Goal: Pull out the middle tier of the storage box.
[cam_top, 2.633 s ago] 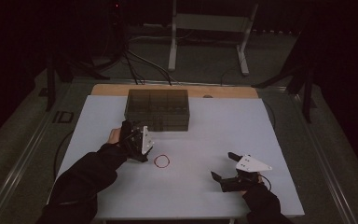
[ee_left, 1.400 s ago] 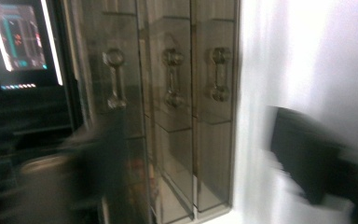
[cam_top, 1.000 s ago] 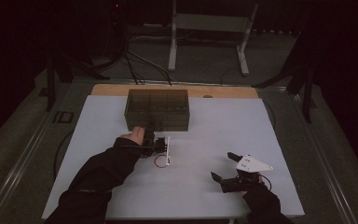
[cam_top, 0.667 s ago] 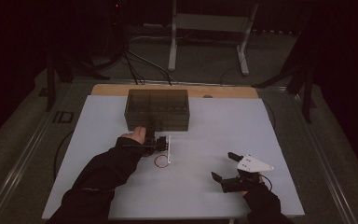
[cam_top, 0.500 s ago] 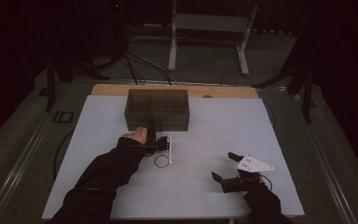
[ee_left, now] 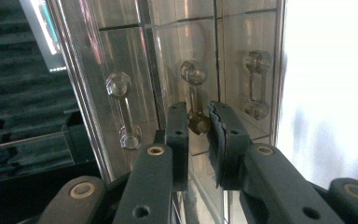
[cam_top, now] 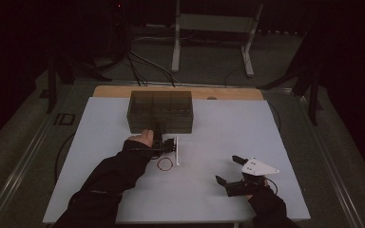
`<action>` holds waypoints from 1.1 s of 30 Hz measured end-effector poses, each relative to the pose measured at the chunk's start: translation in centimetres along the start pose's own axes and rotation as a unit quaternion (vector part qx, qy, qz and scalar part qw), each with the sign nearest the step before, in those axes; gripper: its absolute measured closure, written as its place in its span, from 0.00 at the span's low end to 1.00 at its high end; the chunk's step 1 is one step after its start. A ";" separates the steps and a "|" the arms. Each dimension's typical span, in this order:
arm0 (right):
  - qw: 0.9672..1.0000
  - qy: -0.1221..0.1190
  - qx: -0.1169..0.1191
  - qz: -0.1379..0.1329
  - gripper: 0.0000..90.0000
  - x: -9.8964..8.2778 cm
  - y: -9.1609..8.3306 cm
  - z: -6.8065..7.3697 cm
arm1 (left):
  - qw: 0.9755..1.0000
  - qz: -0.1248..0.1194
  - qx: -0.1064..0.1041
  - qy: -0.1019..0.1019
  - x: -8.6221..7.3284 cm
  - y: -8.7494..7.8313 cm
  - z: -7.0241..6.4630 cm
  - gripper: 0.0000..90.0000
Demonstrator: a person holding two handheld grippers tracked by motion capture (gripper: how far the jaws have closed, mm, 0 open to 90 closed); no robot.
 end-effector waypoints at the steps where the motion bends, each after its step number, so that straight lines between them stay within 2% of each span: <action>1: 1.000 0.001 0.000 -0.001 0.03 0.0 0.0 0.0 | 1.000 0.000 -0.001 0.002 0.0 0.0 0.1 0.89; 5: 1.000 0.000 0.001 0.000 0.03 0.0 0.0 0.0 | 1.000 0.001 -0.009 0.004 0.0 0.0 0.3 0.90; 10: 1.000 0.004 0.000 -0.002 0.03 0.0 0.0 -0.1 | 1.000 0.000 -0.007 0.007 0.0 -0.1 0.3 0.90; 12: 1.000 0.005 0.000 -0.002 0.03 0.0 0.0 -0.1 | 1.000 0.000 -0.007 -0.003 0.0 -0.2 0.2 0.90; 14: 1.000 0.003 -0.001 -0.004 0.03 0.1 0.0 -0.1 | 1.000 -0.001 -0.007 0.005 0.1 -0.4 0.4 0.90; 16: 1.000 0.004 0.000 -0.001 0.03 0.0 0.0 0.0 | 1.000 -0.003 -0.006 0.005 0.0 -0.6 0.4 0.91; 17: 1.000 0.004 0.000 -0.001 0.03 0.0 0.0 -0.1 | 1.000 -0.003 -0.009 -0.002 0.0 -0.7 0.3 0.91; 18: 1.000 0.005 0.000 -0.003 0.03 0.0 0.0 -0.1 | 1.000 -0.003 -0.008 0.005 0.0 -0.8 0.4 0.90; 20: 1.000 0.003 -0.001 -0.004 0.03 0.1 0.0 -0.1 | 1.000 -0.006 -0.011 0.002 -0.1 -1.1 0.2 0.90; 27: 1.000 0.004 0.000 -0.002 0.03 0.0 0.0 -0.1 | 1.000 -0.009 -0.014 0.011 -0.2 -2.1 -0.2 0.90; 28: 1.000 0.004 0.001 -0.002 0.03 0.0 0.0 -0.1 | 1.000 -0.010 -0.013 0.006 -0.3 -2.2 -0.3 0.90; 29: 1.000 0.005 0.001 -0.003 0.03 0.0 0.0 -0.1 | 1.000 -0.008 -0.013 0.013 -0.3 -2.3 -0.3 0.90; 31: 1.000 0.005 0.000 -0.004 0.03 0.1 0.0 -0.1 | 1.000 -0.012 -0.016 -0.003 -0.3 -2.4 -0.4 0.90; 33: 1.000 0.005 0.001 -0.001 0.03 0.0 0.1 -0.1 | 1.000 -0.012 -0.015 0.006 -0.3 -2.4 -0.3 0.90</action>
Point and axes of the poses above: each handheld gripper's, and its own axes: y roughly forward along the jaws, x roughly out of its top, z roughly to its left, the point moved 3 cm from there along y, roughly forward along the jaws, and after that the axes turned 8 degrees about -y, right-handed, at the moved point
